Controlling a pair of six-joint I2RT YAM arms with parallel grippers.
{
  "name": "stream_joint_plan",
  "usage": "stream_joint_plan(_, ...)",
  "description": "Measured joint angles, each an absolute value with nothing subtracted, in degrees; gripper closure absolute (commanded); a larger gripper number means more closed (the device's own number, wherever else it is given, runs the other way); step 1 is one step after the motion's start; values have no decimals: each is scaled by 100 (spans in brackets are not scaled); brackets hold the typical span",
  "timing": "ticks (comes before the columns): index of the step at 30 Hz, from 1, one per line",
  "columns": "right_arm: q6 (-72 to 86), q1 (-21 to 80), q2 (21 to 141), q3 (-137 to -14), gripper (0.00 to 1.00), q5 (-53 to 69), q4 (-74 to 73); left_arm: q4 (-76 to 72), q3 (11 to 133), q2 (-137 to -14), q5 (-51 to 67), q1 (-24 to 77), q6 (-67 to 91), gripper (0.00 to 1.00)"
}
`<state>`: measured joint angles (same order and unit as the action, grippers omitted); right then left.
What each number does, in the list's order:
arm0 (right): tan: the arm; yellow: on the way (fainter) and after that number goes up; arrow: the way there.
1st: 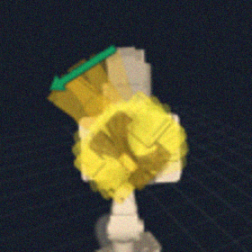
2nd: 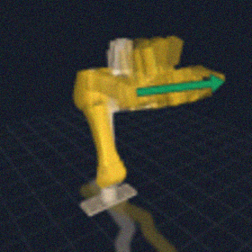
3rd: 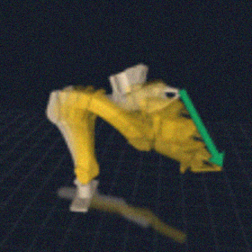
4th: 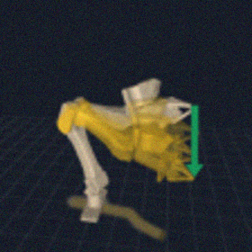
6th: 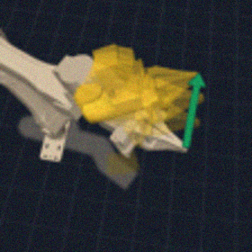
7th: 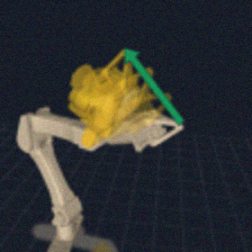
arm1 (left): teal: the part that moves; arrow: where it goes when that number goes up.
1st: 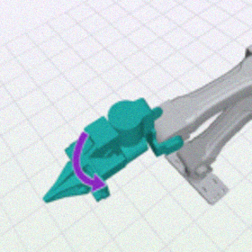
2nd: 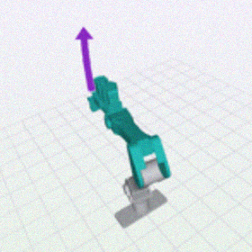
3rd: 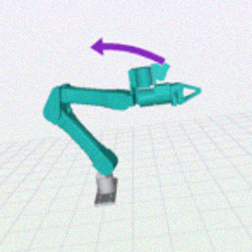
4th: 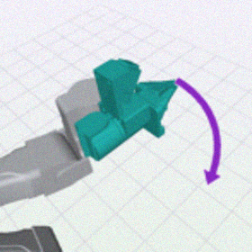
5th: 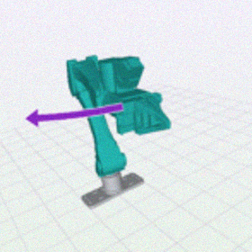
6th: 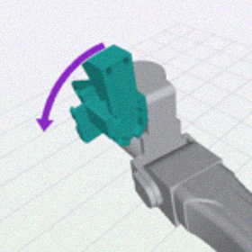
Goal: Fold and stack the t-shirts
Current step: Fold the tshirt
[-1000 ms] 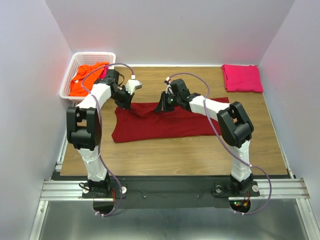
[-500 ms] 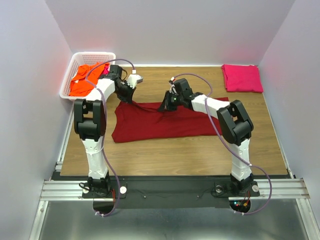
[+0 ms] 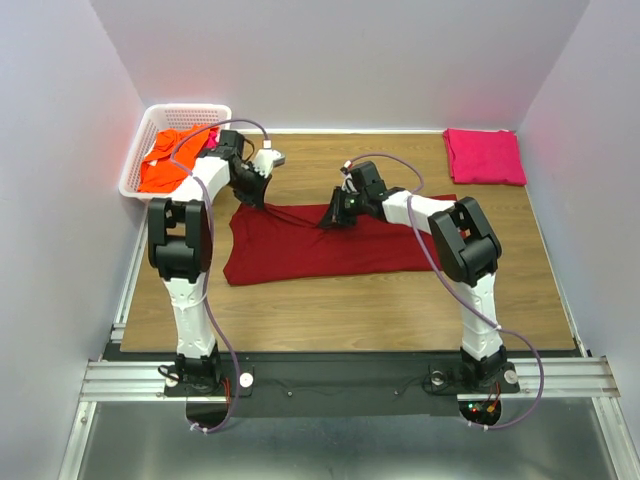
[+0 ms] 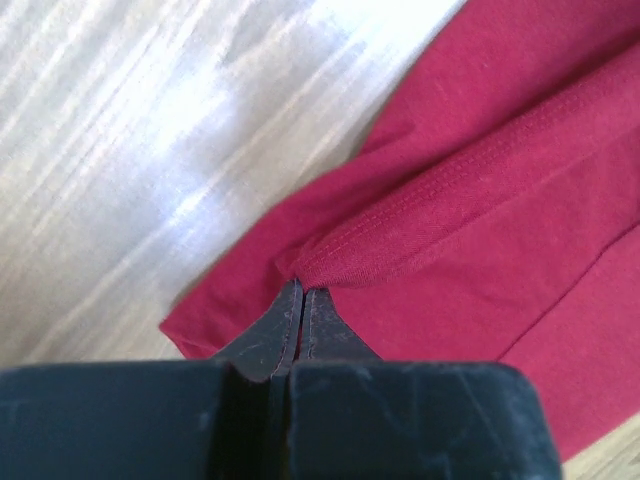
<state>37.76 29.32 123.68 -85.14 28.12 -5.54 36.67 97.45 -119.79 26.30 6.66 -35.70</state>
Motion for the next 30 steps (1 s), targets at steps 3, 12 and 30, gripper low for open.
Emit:
stream_joint_plan(3,3782,2915,12368,-8514,94,2928,-556,3710,9413,-11727,2630,666,-3568,100)
stream_joint_plan(12,3824,2888,12283,-8364,92,3382,-550,3798,8558,-10916,2626,663,-3457,100)
stream_joint_plan(30,3546,2888,12149,-8051,53,3760,-860,3507,7264,-10742,2593,663,-3253,67)
